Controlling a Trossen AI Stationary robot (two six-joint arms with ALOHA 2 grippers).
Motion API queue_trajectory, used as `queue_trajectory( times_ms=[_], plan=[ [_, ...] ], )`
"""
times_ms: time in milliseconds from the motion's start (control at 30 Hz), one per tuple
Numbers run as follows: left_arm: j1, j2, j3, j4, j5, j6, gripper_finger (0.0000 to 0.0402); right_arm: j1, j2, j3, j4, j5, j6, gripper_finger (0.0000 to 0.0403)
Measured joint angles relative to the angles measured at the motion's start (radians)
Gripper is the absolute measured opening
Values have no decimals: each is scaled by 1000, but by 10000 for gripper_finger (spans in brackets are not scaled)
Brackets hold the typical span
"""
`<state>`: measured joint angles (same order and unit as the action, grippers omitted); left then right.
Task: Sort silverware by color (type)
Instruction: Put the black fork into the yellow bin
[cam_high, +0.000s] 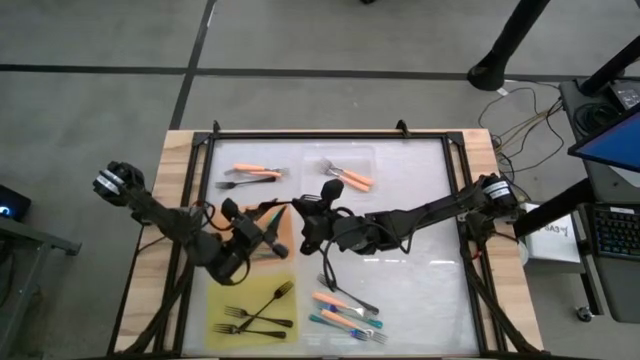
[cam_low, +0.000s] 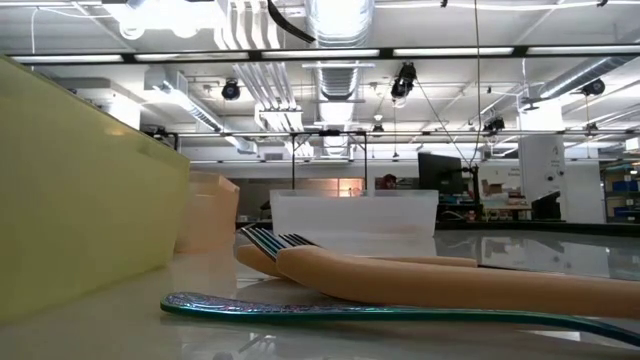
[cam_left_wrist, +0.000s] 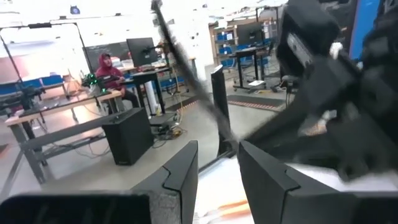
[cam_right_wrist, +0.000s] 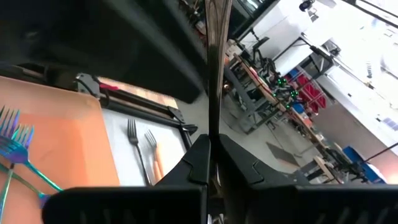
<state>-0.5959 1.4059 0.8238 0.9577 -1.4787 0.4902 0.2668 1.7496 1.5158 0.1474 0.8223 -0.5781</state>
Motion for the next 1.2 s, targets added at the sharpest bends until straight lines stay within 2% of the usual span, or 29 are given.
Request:
queue_trajectory(
  times_ms=[133,267,367,533,800,1067,1200],
  plan=[
    [19,-1,30,0,49,37,98,-1,0,0,0,-1,-3,9],
    [23,-2,44,0,48,69,94,-1,0,0,0,0,-28,9],
    [22,-7,45,0,48,78,74,-1,0,0,1,8,-37,9],
    [21,-14,44,0,68,74,10,-2,0,0,17,11,-65,9],
    [22,-16,44,-4,109,97,1,-3,-1,1,19,16,-61,17],
    [21,-31,44,-1,90,106,0,1,-12,1,-19,60,-67,79],
    [17,-49,44,0,89,124,0,11,-37,1,-110,77,16,118]
  ],
)
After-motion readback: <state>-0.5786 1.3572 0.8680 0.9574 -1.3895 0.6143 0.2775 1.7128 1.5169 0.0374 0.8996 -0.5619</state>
